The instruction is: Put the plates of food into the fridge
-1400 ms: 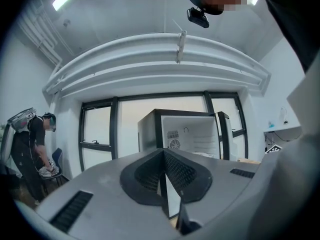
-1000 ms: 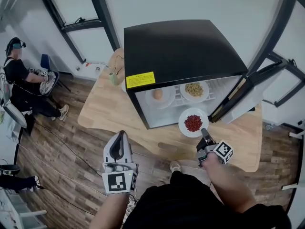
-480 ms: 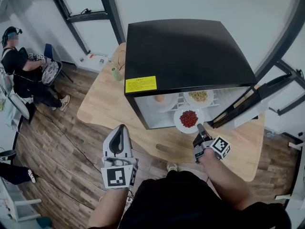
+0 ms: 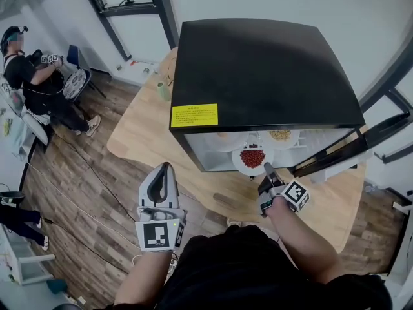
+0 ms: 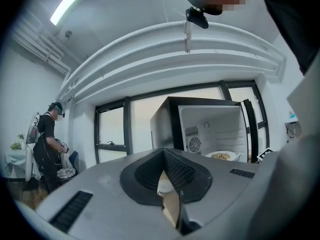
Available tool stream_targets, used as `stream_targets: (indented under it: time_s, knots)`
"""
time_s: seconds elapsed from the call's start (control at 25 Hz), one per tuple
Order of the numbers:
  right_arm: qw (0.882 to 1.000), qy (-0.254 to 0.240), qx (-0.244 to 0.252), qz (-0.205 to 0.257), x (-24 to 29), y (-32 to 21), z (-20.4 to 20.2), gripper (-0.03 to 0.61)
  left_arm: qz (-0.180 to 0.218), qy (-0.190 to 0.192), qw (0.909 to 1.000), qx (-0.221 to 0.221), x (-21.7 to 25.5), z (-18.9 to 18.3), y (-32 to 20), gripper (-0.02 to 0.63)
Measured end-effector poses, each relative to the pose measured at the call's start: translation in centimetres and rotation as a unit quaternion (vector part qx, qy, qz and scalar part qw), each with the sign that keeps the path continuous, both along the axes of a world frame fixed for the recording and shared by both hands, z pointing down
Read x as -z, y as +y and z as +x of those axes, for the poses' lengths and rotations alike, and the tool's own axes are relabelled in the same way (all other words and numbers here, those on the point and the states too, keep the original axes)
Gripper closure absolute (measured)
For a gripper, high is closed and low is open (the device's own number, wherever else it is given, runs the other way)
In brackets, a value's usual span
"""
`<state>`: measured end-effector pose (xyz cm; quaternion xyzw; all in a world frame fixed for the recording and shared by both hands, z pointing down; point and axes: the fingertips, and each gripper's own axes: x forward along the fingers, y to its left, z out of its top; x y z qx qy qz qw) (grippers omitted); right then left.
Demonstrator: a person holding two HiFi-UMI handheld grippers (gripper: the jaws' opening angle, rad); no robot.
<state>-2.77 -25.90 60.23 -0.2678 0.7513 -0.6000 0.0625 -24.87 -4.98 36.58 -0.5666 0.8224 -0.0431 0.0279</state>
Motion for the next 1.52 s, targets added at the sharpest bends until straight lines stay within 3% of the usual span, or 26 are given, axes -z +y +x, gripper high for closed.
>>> stream_targets:
  time_s: [0.4, 0.56, 0.84, 1.36, 1.52]
  knots:
    - [0.999, 0.011, 0.031, -0.016, -1.9, -0.5, -4.4, 0.546, -0.006, -0.003, 0.9994, 0.035, 0.3, -2.1, 0.3, 0.609]
    - [0.998, 0.030, 0.058, -0.002, -2.1, -0.5, -5.9, 0.546, -0.012, -0.003, 0.9985, 0.053, -0.1, -3.2, 0.7, 0.609]
    - [0.997, 0.050, 0.062, 0.004, -3.4, -0.8, -7.3, 0.546, -0.031, 0.001, 0.9978, 0.058, -1.5, -3.4, 0.9, 0.609]
    - [0.986, 0.138, 0.085, 0.038, -3.8, -0.4, -8.8, 0.545, -0.058, 0.008, 0.9942, 0.090, -1.6, -4.9, 3.6, 0.609]
    - [0.975, 0.185, 0.100, 0.076, -3.8, -0.8, -9.0, 0.545, -0.070, 0.009, 0.9932, 0.093, -2.4, -5.1, 4.7, 0.609]
